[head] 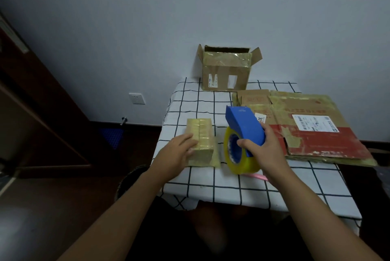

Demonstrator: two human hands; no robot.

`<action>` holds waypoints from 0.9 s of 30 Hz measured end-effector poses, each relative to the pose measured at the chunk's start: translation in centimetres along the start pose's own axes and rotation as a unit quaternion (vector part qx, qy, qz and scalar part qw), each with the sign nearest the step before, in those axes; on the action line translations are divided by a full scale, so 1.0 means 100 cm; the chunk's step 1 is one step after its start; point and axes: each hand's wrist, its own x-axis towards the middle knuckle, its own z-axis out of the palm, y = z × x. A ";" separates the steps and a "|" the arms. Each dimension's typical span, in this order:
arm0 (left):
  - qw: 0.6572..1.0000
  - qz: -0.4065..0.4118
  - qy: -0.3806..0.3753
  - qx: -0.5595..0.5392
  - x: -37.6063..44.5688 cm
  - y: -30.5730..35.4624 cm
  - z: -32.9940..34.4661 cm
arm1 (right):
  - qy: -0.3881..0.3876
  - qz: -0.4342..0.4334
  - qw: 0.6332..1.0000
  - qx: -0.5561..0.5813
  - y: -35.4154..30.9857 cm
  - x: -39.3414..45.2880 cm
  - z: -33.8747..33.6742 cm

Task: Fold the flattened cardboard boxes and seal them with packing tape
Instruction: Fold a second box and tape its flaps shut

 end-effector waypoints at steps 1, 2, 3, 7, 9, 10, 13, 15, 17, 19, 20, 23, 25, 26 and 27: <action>1.000 -0.001 -0.020 -0.004 -0.004 -0.003 0.002 | -0.006 -0.001 1.000 -0.003 0.000 -0.003 -0.002; 0.999 -0.008 -0.036 -0.006 -0.008 -0.006 0.005 | -0.012 0.000 1.000 -0.004 0.001 -0.005 -0.002; 0.999 -0.019 -0.042 -0.012 -0.011 -0.008 0.008 | -0.018 0.000 1.000 -0.008 0.003 -0.006 -0.001; 0.996 -0.066 0.012 -0.057 -0.009 -0.003 0.019 | -0.040 -0.002 0.999 -0.019 0.002 -0.008 0.002; 0.996 -0.077 0.031 -0.045 -0.007 0.001 0.024 | -0.060 -0.003 0.998 -0.029 0.002 -0.009 0.001; 0.996 -0.078 0.035 -0.037 -0.007 0.003 0.025 | -0.074 -0.004 0.997 -0.035 0.002 -0.009 -0.001; 0.996 -0.084 0.010 -0.008 -0.009 0.006 0.022 | -0.130 -0.011 0.990 -0.059 -0.002 -0.011 -0.013; 0.993 -0.116 -0.019 -0.010 -0.006 0.009 0.014 | -0.164 -0.017 0.985 -0.059 -0.006 -0.011 -0.022; 0.985 -0.163 -0.023 -0.054 0.002 0.014 0.004 | -0.191 -0.020 0.980 -0.045 -0.007 -0.008 -0.028; 0.976 -0.199 -0.027 -0.084 0.011 0.019 -0.005 | -0.217 -0.021 0.976 -0.026 -0.008 -0.005 -0.031; 0.974 -0.207 -0.031 -0.084 0.015 0.022 -0.009 | -0.230 -0.026 0.973 -0.016 -0.009 -0.003 -0.032; 0.970 -0.213 -0.036 -0.109 0.023 0.029 -0.019 | -0.258 -0.043 0.965 -0.002 -0.013 -0.002 -0.031; 0.965 -0.213 -0.002 -0.149 0.027 0.036 -0.024 | -0.268 -0.050 0.962 0.009 -0.016 -0.002 -0.031; 0.958 -0.227 0.023 -0.176 0.027 0.040 -0.027 | -0.272 -0.051 0.961 0.017 -0.016 -0.001 -0.031; 0.943 -0.250 0.042 -0.213 0.028 0.045 -0.031 | -0.275 -0.051 0.960 0.023 -0.017 -0.001 -0.031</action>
